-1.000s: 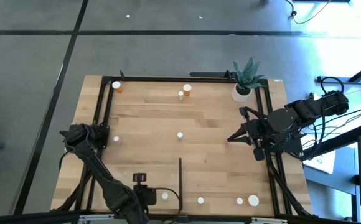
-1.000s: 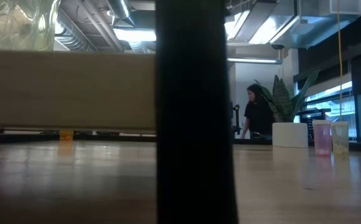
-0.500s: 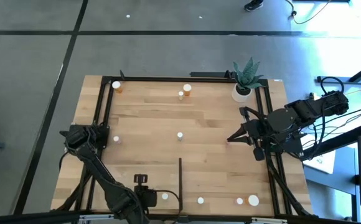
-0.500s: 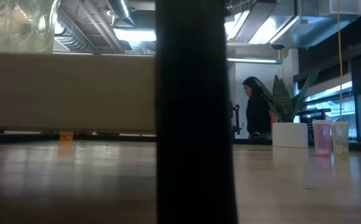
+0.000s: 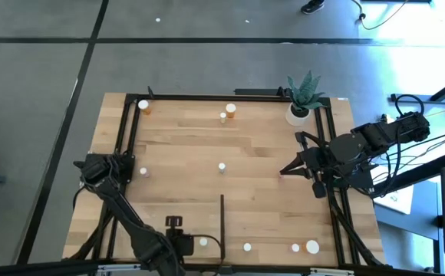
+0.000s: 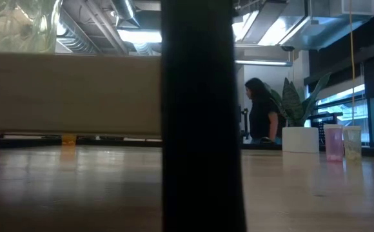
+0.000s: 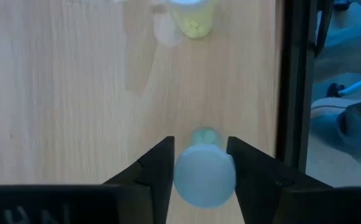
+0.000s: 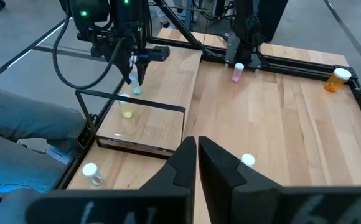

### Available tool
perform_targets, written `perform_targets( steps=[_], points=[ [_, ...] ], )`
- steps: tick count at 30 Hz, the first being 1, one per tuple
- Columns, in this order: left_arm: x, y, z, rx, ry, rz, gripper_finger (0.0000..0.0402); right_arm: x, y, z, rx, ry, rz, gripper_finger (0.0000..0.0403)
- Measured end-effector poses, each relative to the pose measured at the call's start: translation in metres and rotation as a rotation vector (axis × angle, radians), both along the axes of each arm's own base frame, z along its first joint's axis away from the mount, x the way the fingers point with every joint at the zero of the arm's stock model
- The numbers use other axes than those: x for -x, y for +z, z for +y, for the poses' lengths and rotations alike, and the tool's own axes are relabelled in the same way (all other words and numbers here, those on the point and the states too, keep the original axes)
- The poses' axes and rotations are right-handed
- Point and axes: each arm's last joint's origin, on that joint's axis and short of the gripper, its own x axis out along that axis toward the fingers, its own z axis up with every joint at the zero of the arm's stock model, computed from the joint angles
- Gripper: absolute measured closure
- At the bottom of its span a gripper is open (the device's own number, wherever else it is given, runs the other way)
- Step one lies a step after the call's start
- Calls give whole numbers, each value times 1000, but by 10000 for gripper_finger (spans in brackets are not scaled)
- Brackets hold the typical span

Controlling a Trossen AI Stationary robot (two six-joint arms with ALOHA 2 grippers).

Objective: Pick and place medicine bottles onto shelf by color
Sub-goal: Put the left blue pill bottle on the shelf, then put the left pink pill bottle on the shelf

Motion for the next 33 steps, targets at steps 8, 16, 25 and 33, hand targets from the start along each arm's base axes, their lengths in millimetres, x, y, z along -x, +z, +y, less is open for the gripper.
perform_targets(
  steps=[8, 16, 25, 33],
  points=[
    [0, 1, 0, -5, 1, -10, 209, 0, 0, 0, 0, 0, 0, 381],
    [0, 1, 1, -16, 8, -19, 149, 0, 0, 0, 0, 0, 0, 381],
    [-7, 23, 7, 34, 35, -71, 134, 0, 0, 0, 0, 0, 0, 381],
    [-15, 63, 26, -9, 78, -62, 134, 0, 0, 0, 0, 0, 0, 381]
  ],
)
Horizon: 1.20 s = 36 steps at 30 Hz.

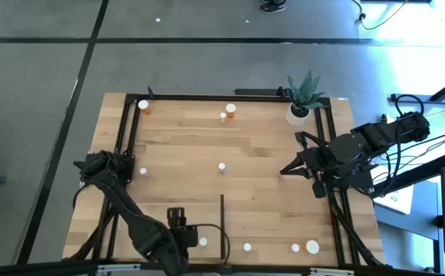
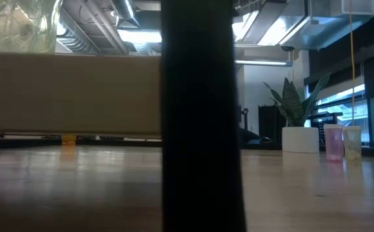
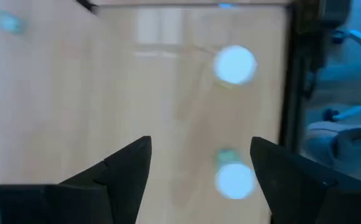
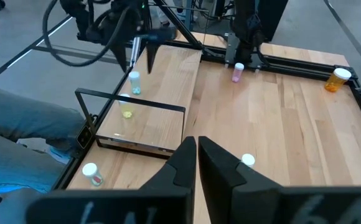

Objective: Pick and place medicine bottles onto shelf by color
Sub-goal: Put the left pink pill bottle on the shelf

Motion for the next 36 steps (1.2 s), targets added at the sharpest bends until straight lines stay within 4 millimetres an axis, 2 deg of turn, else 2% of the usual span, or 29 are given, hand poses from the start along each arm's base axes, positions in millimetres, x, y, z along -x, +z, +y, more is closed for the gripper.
perform_targets(
  steps=[6, 11, 18, 25, 36],
  points=[
    [-16, 33, 22, -39, 73, -83, 134, 0, 0, 0, 0, 0, 0, 381],
    [-31, 50, 44, -52, 53, -88, 131, 0, 0, 0, 0, 0, 0, 381],
    [-33, 81, 86, -11, 113, -111, 82, 0, 0, 0, 0, 0, 0, 381],
    [-28, 83, 117, -58, 140, 27, 73, 0, 0, 0, 0, 0, 0, 381],
    [-42, 86, 152, -107, 100, 44, 75, 0, 1, 0, -4, 0, -8, 381]
  ],
)
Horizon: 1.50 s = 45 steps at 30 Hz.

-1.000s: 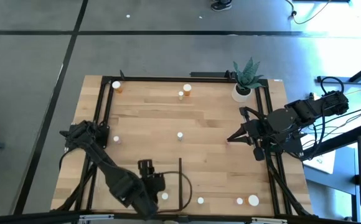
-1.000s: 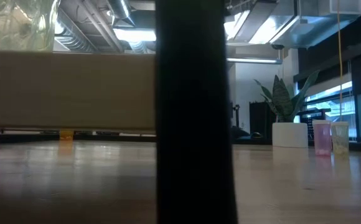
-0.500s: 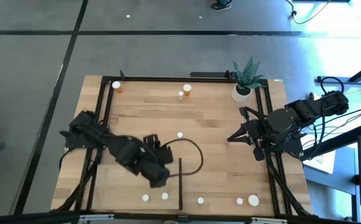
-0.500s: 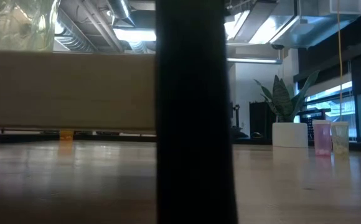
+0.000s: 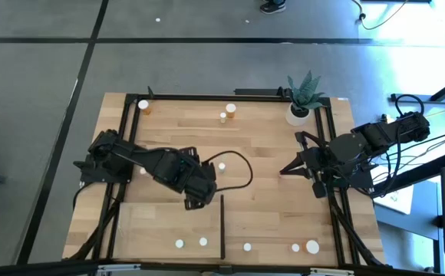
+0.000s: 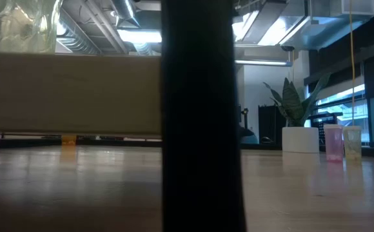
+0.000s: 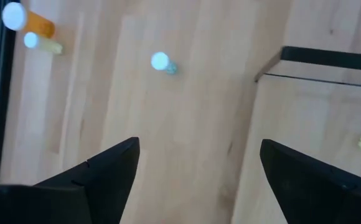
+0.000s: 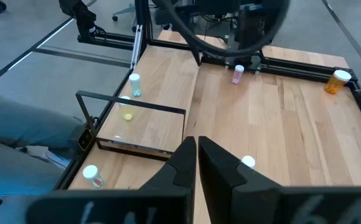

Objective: Pick and place medicine bottles onto shelf by color
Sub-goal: Put the left pink pill bottle on the shelf

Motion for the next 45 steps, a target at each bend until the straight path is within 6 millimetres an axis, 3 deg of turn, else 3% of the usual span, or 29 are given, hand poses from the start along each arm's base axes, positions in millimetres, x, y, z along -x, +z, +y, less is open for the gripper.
perform_targets(
  steps=[7, 18, 24, 35, 45],
  points=[
    [2, 2, 1, 4, -3, -3, 78, -1, 1, 0, -43, -18, -4, 381],
    [27, 27, -3, 36, 35, -108, 83, -2, 3, 3, -140, 4, 9, 381],
    [35, 32, -8, 49, 56, -142, 83, -9, -6, 10, -128, 43, 78, 381],
    [44, 2, -29, 1, 69, -68, 83, -3, -21, 27, -195, -66, 235, 392],
    [44, -8, -29, -36, 102, -57, 83, -1, -25, 30, -51, -134, 205, 387]
  ],
)
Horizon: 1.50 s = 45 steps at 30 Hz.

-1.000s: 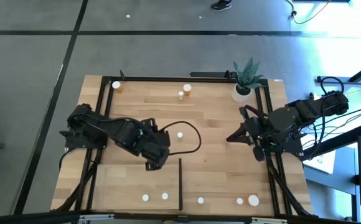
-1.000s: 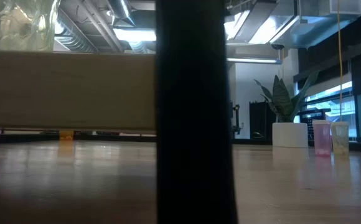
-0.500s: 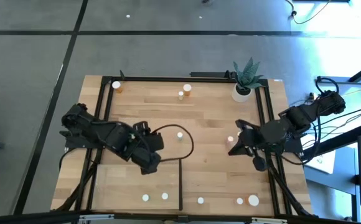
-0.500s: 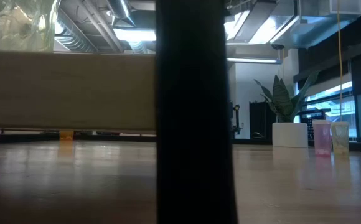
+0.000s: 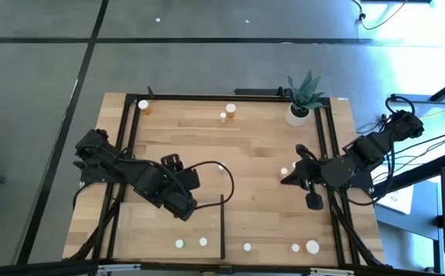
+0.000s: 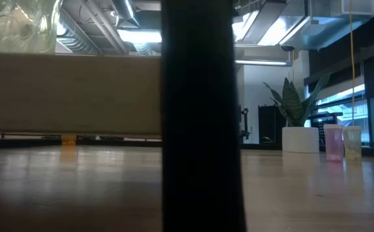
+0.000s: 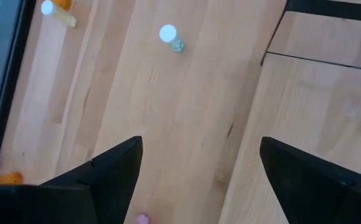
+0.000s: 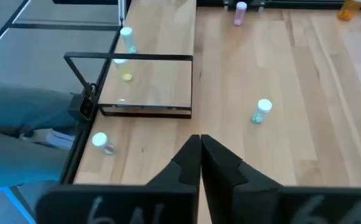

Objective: Pick and place medicine bottles onto shelf by color
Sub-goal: Put the left pink pill bottle on the shelf

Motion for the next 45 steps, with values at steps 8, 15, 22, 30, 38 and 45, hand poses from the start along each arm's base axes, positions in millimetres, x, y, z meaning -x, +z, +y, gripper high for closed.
perform_targets(
  steps=[8, 15, 22, 30, 38, 45],
  points=[
    [0, 0, 0, 1, 4, -2, 83, -2, -1, 0, 54, 43, -7, 385],
    [0, 0, 0, 2, 8, -3, 83, -5, -1, -2, 72, 13, -12, 380],
    [0, 0, 0, 0, 7, -4, 83, -5, -1, -2, 17, -39, -5, 315],
    [2, 2, 1, 26, 5, 0, 83, -5, -1, -2, -7, -56, 0, 195],
    [41, 38, 25, 148, 78, -118, 83, -5, -1, -2, -25, -77, 0, 128],
    [90, 20, 52, 200, 190, -90, 83, -5, -1, -2, -24, -77, 0, 125]
  ],
)
